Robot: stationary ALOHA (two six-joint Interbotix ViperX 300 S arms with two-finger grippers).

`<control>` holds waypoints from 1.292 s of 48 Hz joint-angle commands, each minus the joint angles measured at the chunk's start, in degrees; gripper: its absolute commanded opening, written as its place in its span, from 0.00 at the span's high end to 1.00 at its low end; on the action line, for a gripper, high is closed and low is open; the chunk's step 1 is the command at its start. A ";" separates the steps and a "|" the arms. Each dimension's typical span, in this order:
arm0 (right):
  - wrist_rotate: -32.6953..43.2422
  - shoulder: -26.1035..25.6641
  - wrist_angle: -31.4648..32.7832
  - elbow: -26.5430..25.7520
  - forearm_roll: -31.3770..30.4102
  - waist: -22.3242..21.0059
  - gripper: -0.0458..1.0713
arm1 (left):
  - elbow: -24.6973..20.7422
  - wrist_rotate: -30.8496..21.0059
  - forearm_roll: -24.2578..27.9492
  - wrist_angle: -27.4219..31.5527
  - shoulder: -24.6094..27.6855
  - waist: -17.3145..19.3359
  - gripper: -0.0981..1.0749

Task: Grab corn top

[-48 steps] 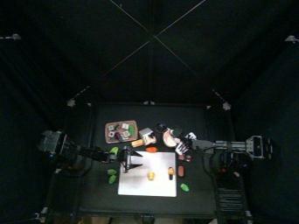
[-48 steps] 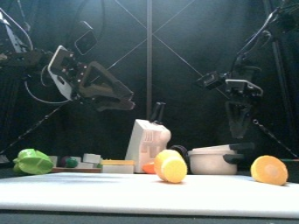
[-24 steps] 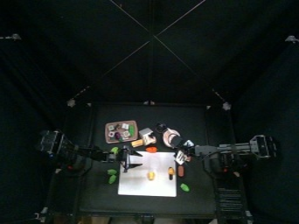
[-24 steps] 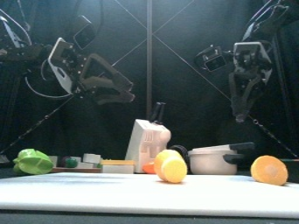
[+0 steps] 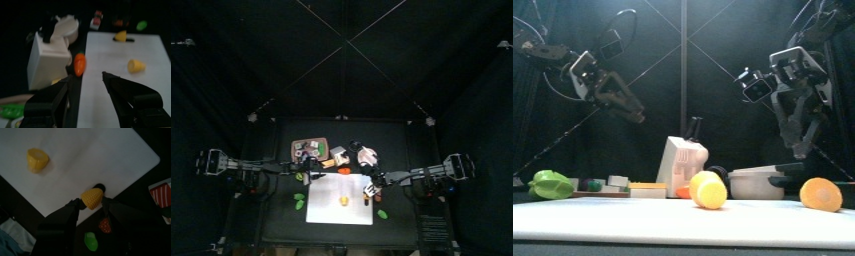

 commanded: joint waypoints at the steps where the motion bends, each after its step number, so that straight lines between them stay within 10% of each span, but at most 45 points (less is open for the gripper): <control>1: 5.10 -0.26 0.18 -1.58 -1.93 1.49 0.25 | 0.97 -0.26 3.08 -2.20 -2.11 0.09 0.17; 26: 25.40 3.78 2.29 -1.76 -7.21 8.09 0.25 | 7.56 -0.35 2.02 -10.02 -6.24 -0.35 0.17; 62: 27.69 7.73 4.92 -3.69 -7.03 9.23 0.03 | 8.26 -0.44 2.02 -10.02 -6.24 -0.35 0.17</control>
